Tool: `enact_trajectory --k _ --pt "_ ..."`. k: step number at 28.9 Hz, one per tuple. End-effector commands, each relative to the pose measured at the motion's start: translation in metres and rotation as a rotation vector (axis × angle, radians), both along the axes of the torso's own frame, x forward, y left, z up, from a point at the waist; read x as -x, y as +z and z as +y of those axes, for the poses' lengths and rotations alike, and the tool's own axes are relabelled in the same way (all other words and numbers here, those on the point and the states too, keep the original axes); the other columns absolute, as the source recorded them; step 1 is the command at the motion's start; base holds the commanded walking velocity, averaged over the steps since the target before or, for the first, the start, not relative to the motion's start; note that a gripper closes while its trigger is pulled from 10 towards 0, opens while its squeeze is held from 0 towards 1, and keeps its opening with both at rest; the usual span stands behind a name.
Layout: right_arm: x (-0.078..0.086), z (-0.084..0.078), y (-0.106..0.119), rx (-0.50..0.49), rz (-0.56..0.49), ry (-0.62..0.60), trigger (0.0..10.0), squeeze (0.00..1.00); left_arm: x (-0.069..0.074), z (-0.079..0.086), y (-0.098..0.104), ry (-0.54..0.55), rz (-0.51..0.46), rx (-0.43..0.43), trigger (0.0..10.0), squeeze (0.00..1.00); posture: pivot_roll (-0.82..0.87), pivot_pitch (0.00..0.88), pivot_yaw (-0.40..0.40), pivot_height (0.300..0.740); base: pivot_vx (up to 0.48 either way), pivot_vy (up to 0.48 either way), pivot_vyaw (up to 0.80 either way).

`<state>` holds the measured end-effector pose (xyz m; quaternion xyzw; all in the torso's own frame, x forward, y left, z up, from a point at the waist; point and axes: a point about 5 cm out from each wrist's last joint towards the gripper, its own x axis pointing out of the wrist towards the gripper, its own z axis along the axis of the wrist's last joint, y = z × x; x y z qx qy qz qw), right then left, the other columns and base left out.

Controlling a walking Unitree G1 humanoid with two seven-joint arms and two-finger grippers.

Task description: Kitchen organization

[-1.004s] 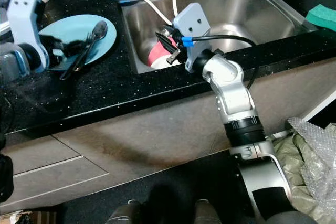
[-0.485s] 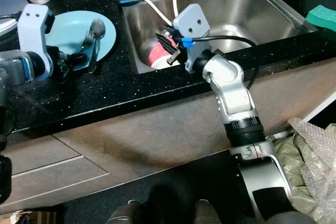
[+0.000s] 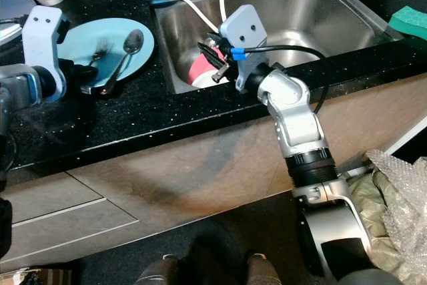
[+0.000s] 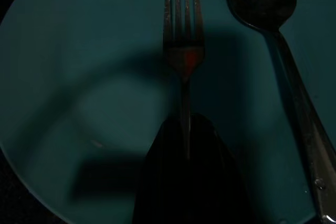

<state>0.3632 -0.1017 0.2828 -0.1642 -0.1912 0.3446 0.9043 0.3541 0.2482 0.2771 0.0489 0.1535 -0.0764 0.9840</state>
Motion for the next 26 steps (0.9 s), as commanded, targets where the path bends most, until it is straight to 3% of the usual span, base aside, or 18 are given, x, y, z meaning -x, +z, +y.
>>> enact_trajectory --k 1,7,9,11,17,18,21,24,26 --pt "0.002 0.002 0.001 0.006 -0.010 0.011 10.0 0.00 0.001 0.010 0.007 0.032 -0.024 -0.001 0.0 0.00 0.05 0.185 0.058 0.740 0.000 0.000 0.00" --pt "0.002 -0.001 0.008 -0.036 -0.026 0.002 10.0 0.00 -0.001 0.019 0.053 0.054 -0.333 0.087 0.0 0.00 0.05 0.178 0.053 0.740 0.000 0.000 0.00" --pt "0.002 -0.001 0.008 -0.042 -0.028 0.001 10.0 0.00 -0.001 0.017 0.059 0.036 -0.372 0.114 0.0 0.00 0.05 0.176 0.053 0.740 0.000 0.000 0.00" --pt "0.002 -0.001 0.010 -0.053 -0.030 0.001 10.0 0.00 0.002 0.011 0.069 -0.029 -0.419 0.221 0.0 0.00 0.05 0.176 0.053 0.740 0.000 0.000 0.00" --pt "0.003 0.000 0.012 -0.082 -0.027 0.007 10.0 0.00 0.009 -0.005 0.079 -0.207 -0.449 0.411 0.0 0.00 0.05 0.173 0.054 0.740 0.000 0.000 0.00" --pt "0.003 0.000 0.012 -0.082 -0.027 0.007 10.0 0.00 0.009 -0.005 0.079 -0.207 -0.449 0.411 0.0 0.00 0.05 0.173 0.054 0.740 0.000 0.000 0.00" --pt "0.004 0.001 0.016 -0.182 -0.003 0.019 10.0 0.00 0.016 -0.019 0.079 -0.390 -0.438 0.554 0.0 0.00 0.06 0.173 0.055 0.740 0.000 0.000 0.00" --pt "0.005 0.003 0.022 -0.314 0.033 0.032 10.0 0.00 0.020 -0.032 0.071 -0.461 -0.420 0.569 0.0 0.00 0.05 0.175 0.056 0.740 0.000 0.000 0.00" --pt "0.005 0.003 0.023 -0.347 0.043 0.035 10.0 0.00 0.021 -0.035 0.068 -0.466 -0.414 0.568 0.0 0.00 0.05 0.175 0.056 0.740 0.000 0.000 0.00"
